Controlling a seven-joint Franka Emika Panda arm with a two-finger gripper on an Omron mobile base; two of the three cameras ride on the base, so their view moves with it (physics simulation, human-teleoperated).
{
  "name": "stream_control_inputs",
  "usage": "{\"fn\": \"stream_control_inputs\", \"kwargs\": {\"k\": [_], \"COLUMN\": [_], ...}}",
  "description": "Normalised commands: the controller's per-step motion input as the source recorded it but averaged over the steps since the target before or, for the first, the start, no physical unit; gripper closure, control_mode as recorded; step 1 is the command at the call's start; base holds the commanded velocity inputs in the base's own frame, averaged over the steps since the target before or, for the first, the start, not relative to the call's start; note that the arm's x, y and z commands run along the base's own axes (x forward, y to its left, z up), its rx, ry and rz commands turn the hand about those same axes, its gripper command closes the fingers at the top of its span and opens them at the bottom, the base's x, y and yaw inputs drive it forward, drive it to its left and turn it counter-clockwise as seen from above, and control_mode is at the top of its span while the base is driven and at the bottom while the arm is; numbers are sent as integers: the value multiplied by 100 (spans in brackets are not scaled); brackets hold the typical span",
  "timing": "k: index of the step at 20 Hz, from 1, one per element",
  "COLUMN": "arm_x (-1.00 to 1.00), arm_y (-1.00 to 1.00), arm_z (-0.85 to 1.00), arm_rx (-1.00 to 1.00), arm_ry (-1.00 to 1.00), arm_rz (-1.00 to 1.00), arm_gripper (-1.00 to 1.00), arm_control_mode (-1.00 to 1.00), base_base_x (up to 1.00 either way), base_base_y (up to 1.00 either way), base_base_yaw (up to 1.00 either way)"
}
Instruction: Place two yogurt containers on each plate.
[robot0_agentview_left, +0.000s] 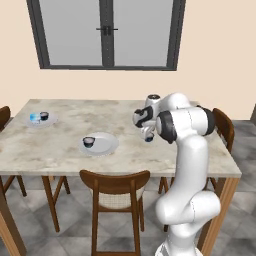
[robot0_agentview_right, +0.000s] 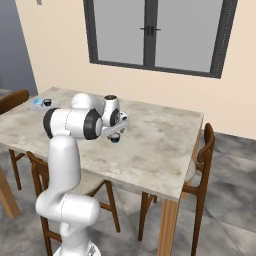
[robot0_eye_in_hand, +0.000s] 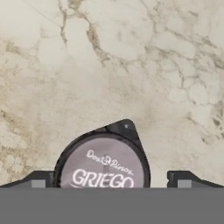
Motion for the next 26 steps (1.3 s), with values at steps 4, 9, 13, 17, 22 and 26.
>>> {"fn": "stream_control_inputs", "kwargs": {"k": [4, 9, 13, 17, 22, 26], "arm_x": [0, -4, -19, -9, 2, 0], "arm_y": [0, 0, 0, 0, 0, 4], "arm_z": [-23, -23, -24, -27, -7, 22], "arm_rx": [0, 0, 0, 0, 0, 0], "arm_ry": [4, 0, 0, 1, 0, 0], "arm_rz": [2, 1, 0, 0, 0, 0], "arm_gripper": [-100, -100, -100, -100, 100, 100], "arm_control_mode": [-100, -100, -100, -100, -100, -100], "base_base_x": [0, 0, 0, 0, 0, 0], "base_base_y": [0, 0, 0, 0, 0, 0], "base_base_yaw": [0, 0, 0, 0, 0, 0]}}
